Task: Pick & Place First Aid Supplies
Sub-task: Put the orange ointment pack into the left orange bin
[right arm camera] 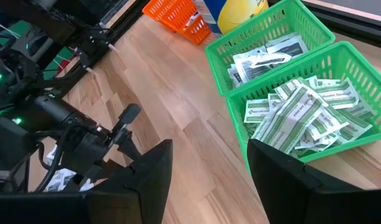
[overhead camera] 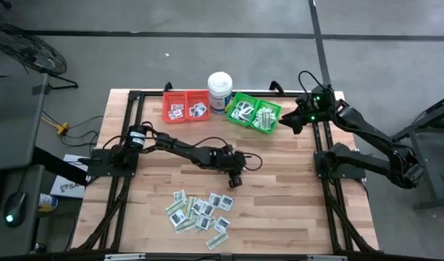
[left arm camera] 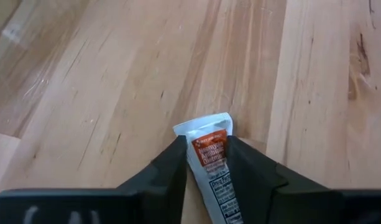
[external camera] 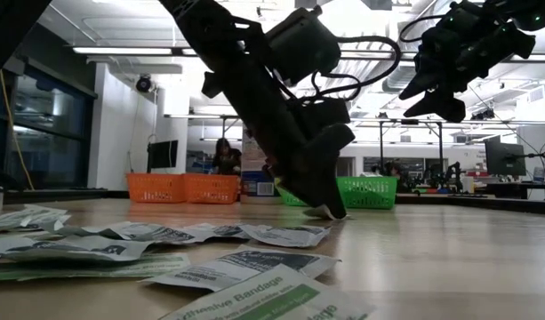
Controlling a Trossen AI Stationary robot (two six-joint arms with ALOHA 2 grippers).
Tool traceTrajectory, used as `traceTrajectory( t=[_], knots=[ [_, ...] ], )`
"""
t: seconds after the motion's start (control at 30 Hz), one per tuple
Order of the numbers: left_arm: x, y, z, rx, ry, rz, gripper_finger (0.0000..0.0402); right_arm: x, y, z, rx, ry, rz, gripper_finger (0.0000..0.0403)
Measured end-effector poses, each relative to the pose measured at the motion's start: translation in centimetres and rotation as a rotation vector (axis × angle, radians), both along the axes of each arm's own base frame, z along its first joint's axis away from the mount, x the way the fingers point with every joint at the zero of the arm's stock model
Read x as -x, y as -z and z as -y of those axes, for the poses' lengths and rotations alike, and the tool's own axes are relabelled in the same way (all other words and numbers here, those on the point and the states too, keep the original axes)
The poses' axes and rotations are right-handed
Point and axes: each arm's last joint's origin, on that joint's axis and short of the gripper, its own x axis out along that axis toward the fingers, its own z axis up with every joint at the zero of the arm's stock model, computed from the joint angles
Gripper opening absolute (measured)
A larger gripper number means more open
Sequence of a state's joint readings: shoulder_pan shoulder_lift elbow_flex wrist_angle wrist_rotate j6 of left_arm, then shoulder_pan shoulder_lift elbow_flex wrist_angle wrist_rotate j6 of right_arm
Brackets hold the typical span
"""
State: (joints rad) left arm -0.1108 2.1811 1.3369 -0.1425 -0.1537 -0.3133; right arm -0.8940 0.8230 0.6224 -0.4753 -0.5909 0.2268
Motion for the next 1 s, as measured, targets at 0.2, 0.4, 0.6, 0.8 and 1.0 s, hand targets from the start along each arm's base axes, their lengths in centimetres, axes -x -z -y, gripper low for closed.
traceTrajectory(
  t=[0.2,0.4,0.6,0.8,1.0],
  knots=[
    [0.0,0.0,0.1,0.016,0.010,-0.001,0.0031,0.0,0.0,0.0,-0.002,0.001,-0.001,0.0201],
    [0.0,0.0,0.1,0.026,0.018,0.003,0.0009,0.0,0.0,0.0,-0.004,0.001,-0.002,0.0201],
    [-0.8,-1.6,0.1,-0.010,0.059,-0.020,0.0003,0.0,0.1,0.0,-0.010,0.001,-0.006,0.0201],
    [-1.6,-5.1,-0.8,-0.077,0.157,-0.138,0.0001,0.0,0.1,0.0,-0.009,0.001,-0.007,0.0201],
    [-1.8,-10.1,-2.2,-0.152,0.198,-0.202,0.0000,0.0,0.1,0.0,-0.006,0.000,-0.005,0.0201]
  ],
)
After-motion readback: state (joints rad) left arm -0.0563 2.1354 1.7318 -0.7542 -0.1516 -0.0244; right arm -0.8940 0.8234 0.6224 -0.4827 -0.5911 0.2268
